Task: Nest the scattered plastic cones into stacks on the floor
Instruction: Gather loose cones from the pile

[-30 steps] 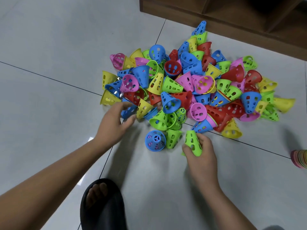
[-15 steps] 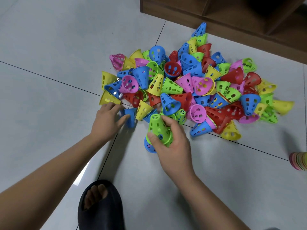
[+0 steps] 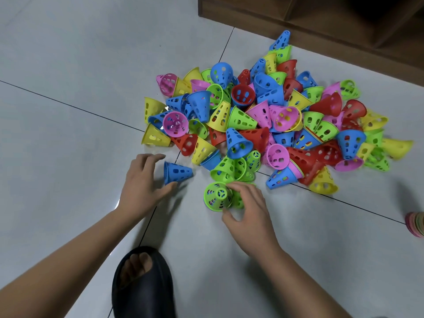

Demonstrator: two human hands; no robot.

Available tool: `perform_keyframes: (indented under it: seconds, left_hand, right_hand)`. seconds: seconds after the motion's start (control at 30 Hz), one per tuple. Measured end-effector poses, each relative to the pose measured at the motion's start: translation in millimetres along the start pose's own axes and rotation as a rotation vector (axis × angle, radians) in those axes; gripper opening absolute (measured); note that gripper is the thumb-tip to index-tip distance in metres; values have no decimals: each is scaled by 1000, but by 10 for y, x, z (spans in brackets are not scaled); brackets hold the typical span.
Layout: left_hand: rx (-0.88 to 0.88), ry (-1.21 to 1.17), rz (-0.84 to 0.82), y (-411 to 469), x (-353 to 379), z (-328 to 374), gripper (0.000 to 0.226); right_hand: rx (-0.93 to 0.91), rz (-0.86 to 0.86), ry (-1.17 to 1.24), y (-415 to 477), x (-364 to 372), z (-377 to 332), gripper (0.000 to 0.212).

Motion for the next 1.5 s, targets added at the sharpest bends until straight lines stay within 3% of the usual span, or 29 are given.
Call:
perform_keyframes:
  seconds: [0.17, 0.4, 0.7, 0.83, 1.07, 1.2, 1.4, 1.5]
  left_hand:
    - [152, 142, -92, 100, 111, 143, 61]
    - [115, 202, -176, 113, 251, 50, 63]
    - [-6, -172, -33, 22, -283, 478, 47]
    - [25, -395, 11, -55, -516, 913, 48]
    - [109, -546, -81, -231, -484, 1441, 52]
    - [130, -520, -184, -288, -265, 1485, 54]
    - [158, -379, -267, -361, 121, 1326, 53]
    - [189, -329, -281, -391, 257, 1252, 56]
  right_hand:
    - [0, 46, -154, 84, -113, 226, 51]
    - [28, 55, -317, 138, -145, 451, 35]
    - [270, 209, 142, 45, -648, 474, 13]
    - [430, 265, 546, 89, -833, 487, 12]
    - [522, 170, 1099, 183, -879, 177, 11]
    - [513, 95, 1222, 212, -821, -45, 13]
    - [578, -16, 1177, 143, -478, -202, 10]
    - [577, -43, 1211, 143, -388, -224, 20]
Point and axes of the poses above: each hand's wrist, its own y-axis towards the middle knuckle, its own x-axis out of the palm, z = x × y, the point moved 7 cm from there along y, towards the middle knuckle
